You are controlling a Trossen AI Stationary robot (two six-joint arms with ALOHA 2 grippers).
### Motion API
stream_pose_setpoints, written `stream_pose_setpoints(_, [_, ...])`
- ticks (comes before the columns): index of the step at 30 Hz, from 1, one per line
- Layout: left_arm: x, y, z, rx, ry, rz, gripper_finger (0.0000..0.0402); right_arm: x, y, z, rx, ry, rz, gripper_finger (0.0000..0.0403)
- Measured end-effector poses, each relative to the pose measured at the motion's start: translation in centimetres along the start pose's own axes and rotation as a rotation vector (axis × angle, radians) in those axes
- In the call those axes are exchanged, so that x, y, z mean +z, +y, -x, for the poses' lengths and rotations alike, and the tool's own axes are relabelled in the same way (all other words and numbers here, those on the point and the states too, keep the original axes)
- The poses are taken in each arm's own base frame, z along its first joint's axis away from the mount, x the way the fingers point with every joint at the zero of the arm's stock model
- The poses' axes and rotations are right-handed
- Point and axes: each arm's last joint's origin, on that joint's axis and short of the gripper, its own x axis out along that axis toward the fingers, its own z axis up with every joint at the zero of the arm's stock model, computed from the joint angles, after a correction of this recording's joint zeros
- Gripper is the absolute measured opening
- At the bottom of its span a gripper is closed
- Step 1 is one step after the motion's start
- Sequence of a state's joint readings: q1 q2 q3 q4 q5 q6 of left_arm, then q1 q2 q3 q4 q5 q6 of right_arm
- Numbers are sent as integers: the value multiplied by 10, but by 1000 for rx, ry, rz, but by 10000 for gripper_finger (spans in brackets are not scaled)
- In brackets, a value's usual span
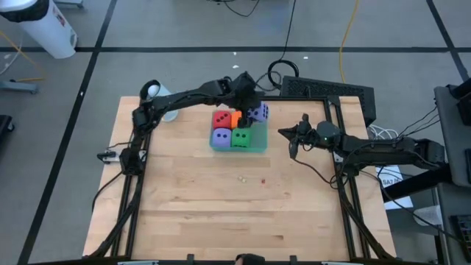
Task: Pick & Place Dice
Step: Put the large purple dice into the light blue bin
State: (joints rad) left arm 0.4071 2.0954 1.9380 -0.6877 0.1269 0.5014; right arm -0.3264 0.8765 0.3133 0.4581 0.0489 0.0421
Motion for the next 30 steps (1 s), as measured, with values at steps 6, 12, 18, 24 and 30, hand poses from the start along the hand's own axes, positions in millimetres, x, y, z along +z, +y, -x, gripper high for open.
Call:
stream_pose_setpoints(6, [0, 1, -18, -52, 93, -4, 399, 1, 0, 0, 0, 5, 21, 0])
stream_pose_setpoints(12, [-6, 0, -35, -38, 135, -15, 399, -1, 0, 0, 0, 25, 47, 0])
stream_pose_setpoints(18, [-11, -1, -37, -46, 180, -5, 399, 0, -1, 0, -5, 13, 82, 0])
stream_pose_setpoints(24, [-15, -2, -36, -61, 219, 18, 399, 9, -8, -12, -42, 34, 150, 0])
stream_pose_setpoints(30, [-15, -3, -37, -52, 230, 24, 399, 23, -16, -40, -20, 80, 267, 0])
